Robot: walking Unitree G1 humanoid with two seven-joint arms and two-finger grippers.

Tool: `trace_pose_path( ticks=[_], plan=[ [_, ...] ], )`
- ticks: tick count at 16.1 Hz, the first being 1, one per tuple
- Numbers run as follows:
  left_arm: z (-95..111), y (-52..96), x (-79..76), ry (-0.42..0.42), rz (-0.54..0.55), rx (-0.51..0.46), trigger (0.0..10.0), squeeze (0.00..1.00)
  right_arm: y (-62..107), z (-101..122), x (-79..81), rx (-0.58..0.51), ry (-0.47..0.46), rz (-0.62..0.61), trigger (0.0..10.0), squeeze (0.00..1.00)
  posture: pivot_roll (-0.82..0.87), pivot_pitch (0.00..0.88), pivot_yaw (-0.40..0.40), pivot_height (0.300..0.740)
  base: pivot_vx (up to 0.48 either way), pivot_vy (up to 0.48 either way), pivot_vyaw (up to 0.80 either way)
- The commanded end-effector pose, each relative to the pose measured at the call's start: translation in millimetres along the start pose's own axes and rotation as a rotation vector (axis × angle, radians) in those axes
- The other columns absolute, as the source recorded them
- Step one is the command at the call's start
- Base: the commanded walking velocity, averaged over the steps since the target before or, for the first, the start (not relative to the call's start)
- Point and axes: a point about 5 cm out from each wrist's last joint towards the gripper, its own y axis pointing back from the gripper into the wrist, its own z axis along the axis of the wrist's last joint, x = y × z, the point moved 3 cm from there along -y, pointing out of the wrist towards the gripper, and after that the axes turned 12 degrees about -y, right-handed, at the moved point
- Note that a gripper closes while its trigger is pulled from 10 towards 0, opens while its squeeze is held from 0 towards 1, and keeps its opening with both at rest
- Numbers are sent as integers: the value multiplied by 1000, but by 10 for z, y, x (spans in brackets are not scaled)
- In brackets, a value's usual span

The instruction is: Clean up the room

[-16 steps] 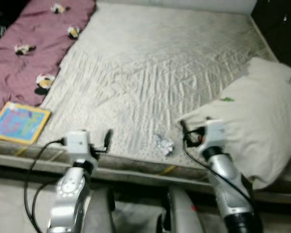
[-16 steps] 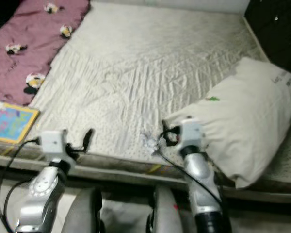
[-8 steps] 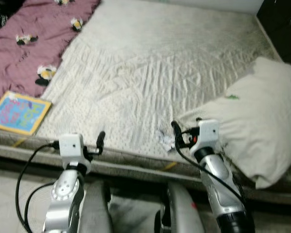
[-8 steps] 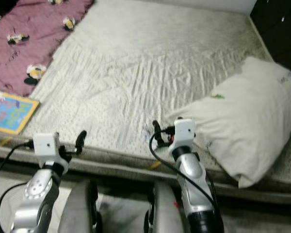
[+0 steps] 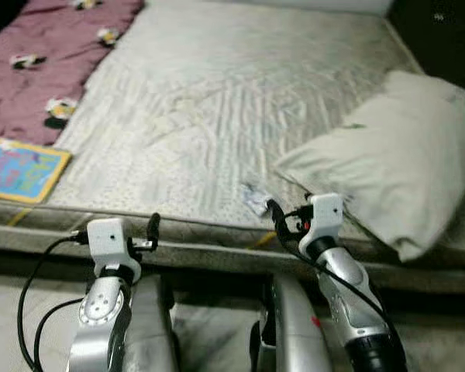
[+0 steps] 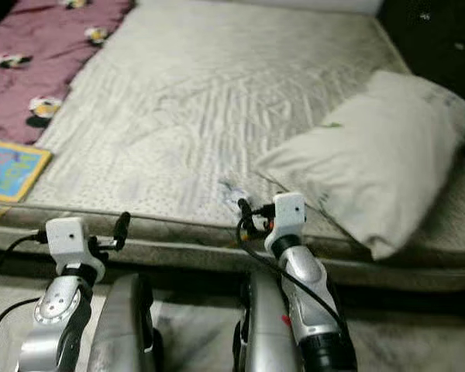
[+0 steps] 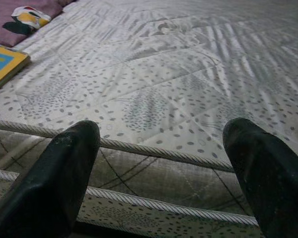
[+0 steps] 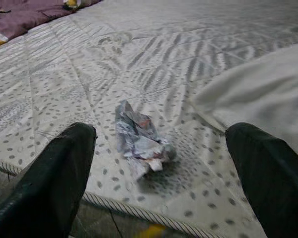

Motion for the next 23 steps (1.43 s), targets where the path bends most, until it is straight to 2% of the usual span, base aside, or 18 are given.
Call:
trace_pose_path(
  ticks=[1, 4, 6, 7, 9, 11, 13, 14, 15, 17, 19, 23],
  plan=[
    [32, 1, 16, 2, 12, -6, 10000, 0, -9, -12, 3, 6, -3, 10, 10000, 0, 46, 111, -48, 531, 0, 0, 0],
    [35, 1, 26, 5, 28, -6, 10000, 0, -16, -20, -6, 17, 4, 11, 10000, 0, 47, 111, -48, 511, 0, 0, 0],
    [51, 49, 147, -31, 100, -9, 10000, 0, -26, -66, 15, 52, 35, 35, 10000, 0, 58, 109, -46, 511, 0, 0, 0],
    [40, 98, 224, -47, 140, 1, 10000, 0, -41, -78, 32, 63, 45, 51, 10000, 0, 75, 111, -50, 511, 0, 0, 0],
    [-54, 303, 429, -66, 221, 47, 10000, 0, -191, -42, 106, 54, 41, 84, 10000, 0, 117, 134, -72, 511, 0, 0, 0],
    [-72, 389, 465, -67, 239, 57, 10000, 0, -287, 13, 191, 32, 49, 119, 10000, 0, 141, 156, -89, 511, 0, 0, 0],
    [-37, 474, 510, -67, 268, 54, 10000, 0, -409, 105, 352, 6, 69, 188, 10000, 0, 157, 187, -101, 511, 0, 0, 0],
    [-25, 492, 514, -67, 268, 53, 10000, 0, -426, 126, 374, -2, 50, 196, 10000, 0, 157, 192, -102, 511, 0, 0, 0],
    [-23, 492, 496, -68, 263, 57, 10000, 0, -453, 127, 390, 2, 81, 211, 10000, 0, 157, 195, -100, 511, 0, 0, 0],
    [60, 447, 356, -27, 159, 15, 10000, 0, -474, 150, 365, -12, 76, 211, 10000, 0, 157, 193, -89, 496, 0, 0, 0],
    [105, 420, 280, -6, 111, 0, 10000, 0, -463, 123, 329, -15, 79, 198, 10000, 0, 148, 192, -80, 496, 262, 0, 0],
    [122, 374, 218, 6, 83, -2, 10000, 0, -440, 85, 313, -18, 89, 194, 10000, 0, 126, 191, -72, 496, 310, 0, 0]
  ],
)
